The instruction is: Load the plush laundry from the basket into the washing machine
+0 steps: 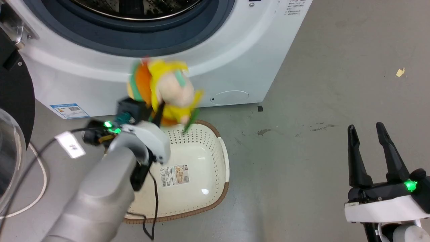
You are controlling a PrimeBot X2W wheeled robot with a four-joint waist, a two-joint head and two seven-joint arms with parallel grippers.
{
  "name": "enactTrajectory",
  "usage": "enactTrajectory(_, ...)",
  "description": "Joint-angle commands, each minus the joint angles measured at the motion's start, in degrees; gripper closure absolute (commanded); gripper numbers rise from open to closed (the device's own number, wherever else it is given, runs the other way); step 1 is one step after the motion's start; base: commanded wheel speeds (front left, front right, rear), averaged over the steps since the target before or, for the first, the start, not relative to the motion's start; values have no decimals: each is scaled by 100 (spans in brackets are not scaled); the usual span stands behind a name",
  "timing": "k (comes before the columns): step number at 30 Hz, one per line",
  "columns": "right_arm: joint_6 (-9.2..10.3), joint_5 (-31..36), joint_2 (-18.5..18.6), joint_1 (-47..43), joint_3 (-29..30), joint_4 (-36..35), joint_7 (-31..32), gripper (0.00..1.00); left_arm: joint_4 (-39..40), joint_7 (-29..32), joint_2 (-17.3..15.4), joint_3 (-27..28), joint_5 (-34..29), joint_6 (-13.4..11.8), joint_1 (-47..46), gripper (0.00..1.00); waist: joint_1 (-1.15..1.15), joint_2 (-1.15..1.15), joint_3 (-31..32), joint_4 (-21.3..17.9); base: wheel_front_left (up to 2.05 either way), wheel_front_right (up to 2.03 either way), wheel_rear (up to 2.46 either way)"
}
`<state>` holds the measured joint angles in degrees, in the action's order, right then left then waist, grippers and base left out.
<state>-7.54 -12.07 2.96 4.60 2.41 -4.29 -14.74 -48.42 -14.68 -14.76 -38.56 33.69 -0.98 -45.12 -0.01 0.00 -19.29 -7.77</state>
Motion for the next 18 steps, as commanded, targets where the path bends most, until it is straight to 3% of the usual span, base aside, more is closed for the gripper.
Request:
enactTrajectory(1,5,2,-8,-62,6,-10,-26,0,167,-29,-53,79,-65,-70,131,100,1,0,-15,-21,0,0,0)
enactTrajectory(7,5,-76,-8,-24,-4,-72,-26,0,1875,-30,-507,793,-472,-481,343,100,1,0,-321,-201,0,0,0)
enactTrajectory(14,5,-243,-8,183,-98,-140,-26,0,2326,347,-1008,1139,-560,-564,-665,100,1,0,-1092,-532,0,0,0)
enactTrajectory(18,5,-391,-8,349,-179,-170,-26,0,2207,933,-1384,1289,-581,-417,-1651,100,1,0,-1618,-766,0,0,0)
